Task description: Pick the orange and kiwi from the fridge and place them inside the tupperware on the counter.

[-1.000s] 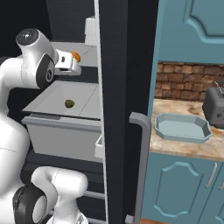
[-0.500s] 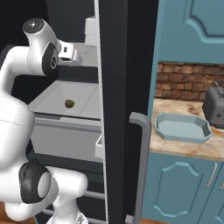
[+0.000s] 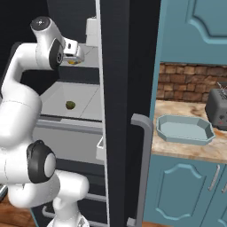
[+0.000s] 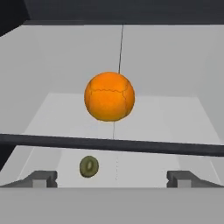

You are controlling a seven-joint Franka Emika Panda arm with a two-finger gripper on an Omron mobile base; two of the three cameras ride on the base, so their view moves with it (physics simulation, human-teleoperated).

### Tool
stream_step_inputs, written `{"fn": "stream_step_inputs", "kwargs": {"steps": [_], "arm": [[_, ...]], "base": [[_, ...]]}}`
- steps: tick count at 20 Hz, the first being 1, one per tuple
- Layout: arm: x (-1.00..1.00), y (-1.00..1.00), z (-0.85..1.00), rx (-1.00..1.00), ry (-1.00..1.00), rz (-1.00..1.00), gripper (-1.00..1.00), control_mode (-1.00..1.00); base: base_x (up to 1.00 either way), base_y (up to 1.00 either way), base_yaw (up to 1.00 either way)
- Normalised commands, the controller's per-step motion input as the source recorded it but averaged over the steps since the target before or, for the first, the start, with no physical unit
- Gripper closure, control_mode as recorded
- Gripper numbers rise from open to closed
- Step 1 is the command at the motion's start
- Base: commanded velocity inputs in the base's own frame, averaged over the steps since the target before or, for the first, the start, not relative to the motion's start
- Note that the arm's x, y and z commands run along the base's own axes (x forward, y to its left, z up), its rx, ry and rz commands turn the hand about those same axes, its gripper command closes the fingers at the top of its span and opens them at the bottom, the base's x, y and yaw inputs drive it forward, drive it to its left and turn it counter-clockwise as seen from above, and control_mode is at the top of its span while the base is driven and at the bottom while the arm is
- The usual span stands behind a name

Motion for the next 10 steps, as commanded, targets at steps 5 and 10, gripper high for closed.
{"fn": "stream_step_inputs", "kwargs": {"steps": [5, 10], "arm": [[0.52, 0.01, -0.16, 0.00, 0.00, 0.00, -1.00, -1.00], [0.57, 0.04, -0.22, 0.00, 0.00, 0.00, -1.00, -1.00]], "base": [[0.00, 0.00, 0.00], [0.00, 0.00, 0.00]]}}
